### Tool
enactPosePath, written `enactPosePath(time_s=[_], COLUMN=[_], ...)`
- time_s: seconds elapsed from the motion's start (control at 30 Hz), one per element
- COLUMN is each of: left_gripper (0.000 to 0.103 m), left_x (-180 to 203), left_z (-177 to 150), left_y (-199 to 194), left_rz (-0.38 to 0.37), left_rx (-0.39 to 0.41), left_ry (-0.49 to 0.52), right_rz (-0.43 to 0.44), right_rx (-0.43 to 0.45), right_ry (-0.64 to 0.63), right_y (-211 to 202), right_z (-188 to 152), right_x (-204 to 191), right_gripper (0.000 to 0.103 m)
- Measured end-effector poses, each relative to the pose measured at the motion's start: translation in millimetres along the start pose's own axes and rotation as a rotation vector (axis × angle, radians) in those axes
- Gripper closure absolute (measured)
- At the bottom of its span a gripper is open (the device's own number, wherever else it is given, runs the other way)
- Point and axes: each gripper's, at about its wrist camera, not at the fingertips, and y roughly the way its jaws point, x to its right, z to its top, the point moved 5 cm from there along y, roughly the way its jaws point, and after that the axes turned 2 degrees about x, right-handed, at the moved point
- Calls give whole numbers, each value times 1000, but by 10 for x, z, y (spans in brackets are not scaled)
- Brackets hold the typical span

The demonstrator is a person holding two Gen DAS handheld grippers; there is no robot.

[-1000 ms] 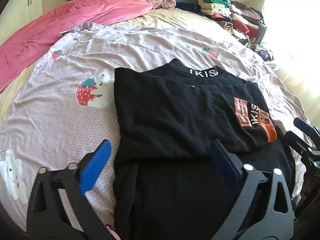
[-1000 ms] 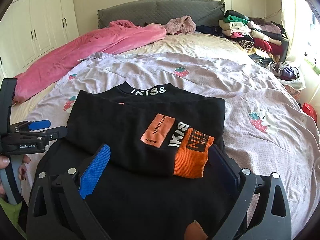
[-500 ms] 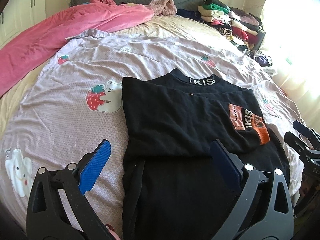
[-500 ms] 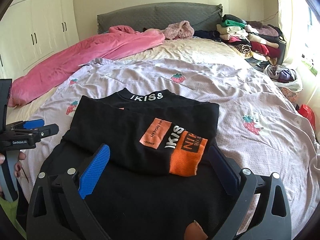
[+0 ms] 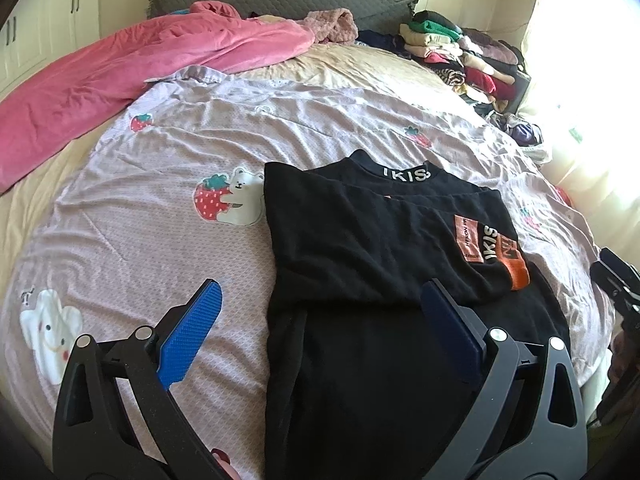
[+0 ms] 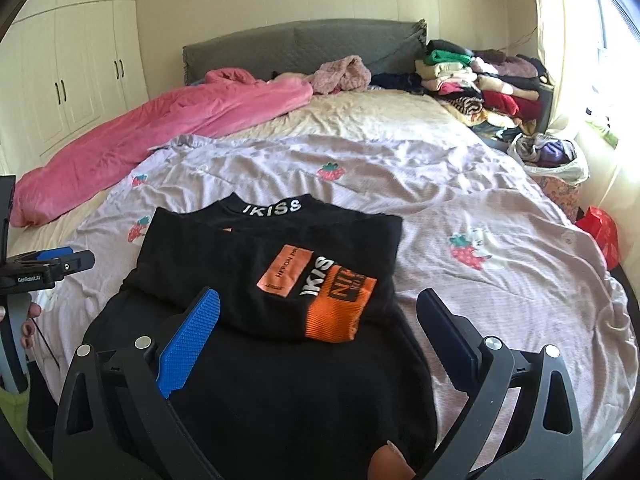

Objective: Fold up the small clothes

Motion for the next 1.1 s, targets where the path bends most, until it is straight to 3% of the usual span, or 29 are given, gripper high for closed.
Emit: enactPosePath(time_s=[0.73, 1.1], left_gripper=[10, 10], left_x=[-325, -493], left_z=[-392, -738], left_y=[-420, -568], left_rz=[48, 69], left_rx=[2, -26], left_ry=[11, 11], right_rz=[-85, -144], right_rx=[108, 51], right_ry=[60, 43], right_y=[-1184, -1511], right_z=[-280, -692], right_x=[654, 812], right_gripper=[5, 5])
